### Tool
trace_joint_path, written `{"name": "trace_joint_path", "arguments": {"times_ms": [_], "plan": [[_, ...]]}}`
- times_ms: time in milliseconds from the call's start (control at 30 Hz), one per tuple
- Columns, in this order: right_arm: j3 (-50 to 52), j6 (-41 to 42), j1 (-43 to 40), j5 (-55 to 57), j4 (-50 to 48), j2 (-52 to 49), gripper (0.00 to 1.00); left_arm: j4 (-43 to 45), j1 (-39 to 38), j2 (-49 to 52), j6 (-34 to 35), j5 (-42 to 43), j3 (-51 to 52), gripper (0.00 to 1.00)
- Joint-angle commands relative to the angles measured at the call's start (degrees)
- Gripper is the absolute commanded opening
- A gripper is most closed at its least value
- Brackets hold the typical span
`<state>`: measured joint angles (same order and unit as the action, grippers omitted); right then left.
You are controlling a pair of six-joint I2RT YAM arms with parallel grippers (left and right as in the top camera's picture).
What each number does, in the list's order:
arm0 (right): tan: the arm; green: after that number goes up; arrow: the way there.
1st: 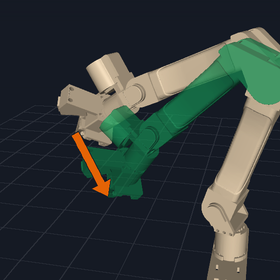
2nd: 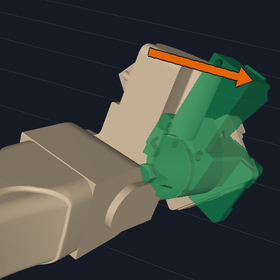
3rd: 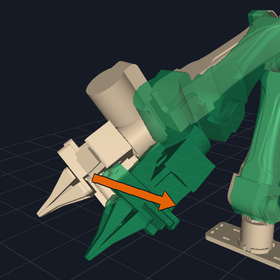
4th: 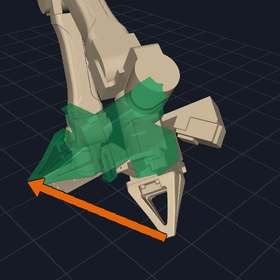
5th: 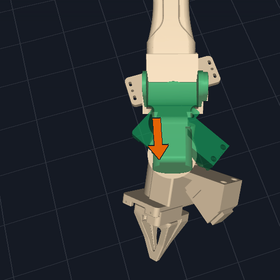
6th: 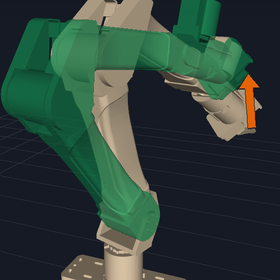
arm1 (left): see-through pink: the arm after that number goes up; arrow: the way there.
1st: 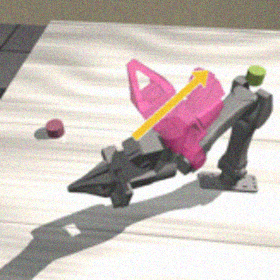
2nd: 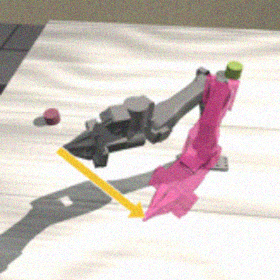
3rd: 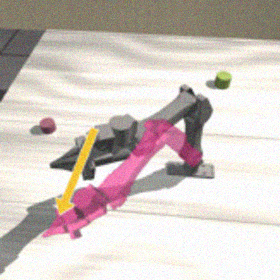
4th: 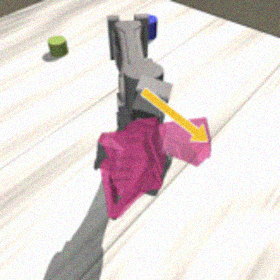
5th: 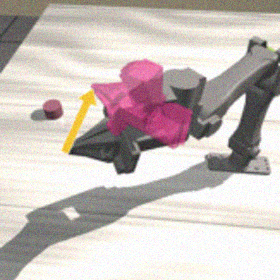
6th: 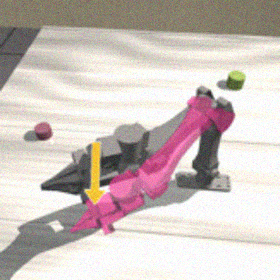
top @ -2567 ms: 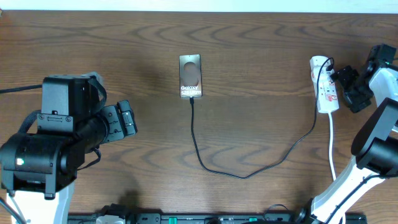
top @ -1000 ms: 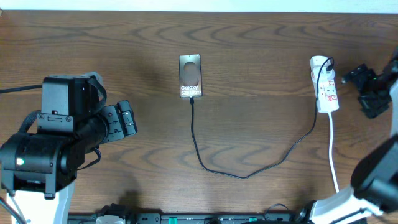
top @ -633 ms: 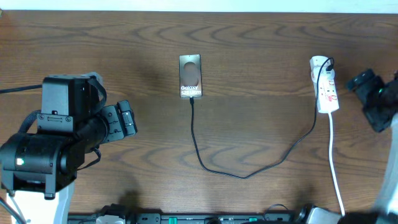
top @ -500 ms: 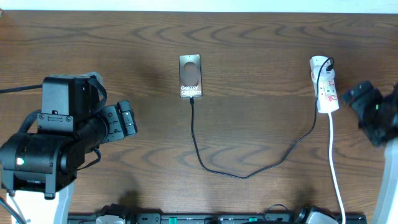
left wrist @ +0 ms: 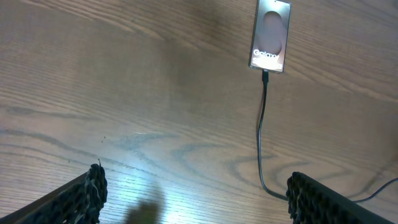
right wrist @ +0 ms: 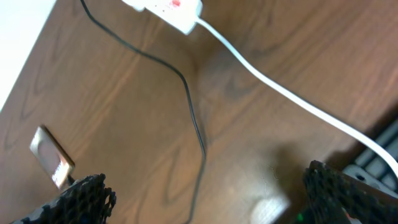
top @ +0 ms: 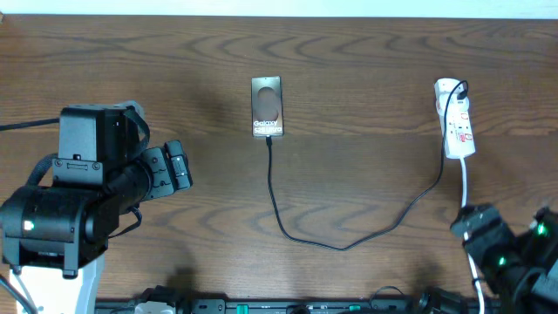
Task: Plug charger to phone and switch on socket
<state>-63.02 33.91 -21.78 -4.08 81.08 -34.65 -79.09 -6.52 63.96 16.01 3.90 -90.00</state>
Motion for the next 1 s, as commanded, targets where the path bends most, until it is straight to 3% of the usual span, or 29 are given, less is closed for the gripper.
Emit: {"name": "trace_joint_path", "arguments": {"times_ms": [0,233,667,833,967], "plan": [[0.48,-0.15,0.46,0.09,2.99,2.43,0.99,0.00,0.02,0.02,-0.96,-0.98,-0.24,0.91],[0.48,-0.15,0.46,3.06,9.01,3.08,0.99,0.00,0.02,0.02,-0.96,-0.98,-0.24,0.91],[0.57,-0.85,0.48,5.99,7.28,3.30,0.99,0.00,0.02,0.02,-0.96,-0.98,-0.24,0.91],[1.68,-11.98,3.15,4.35,-0.15,6.54,0.99,0.00,0.02,0.02,-0.96,-0.98,-0.24,0.92],[5.25,-16.24,9.07,4.44,-7.65,11.04,0.99,0.00,0.02,0.02,-0.96,-0.98,-0.24,0.92]]}}
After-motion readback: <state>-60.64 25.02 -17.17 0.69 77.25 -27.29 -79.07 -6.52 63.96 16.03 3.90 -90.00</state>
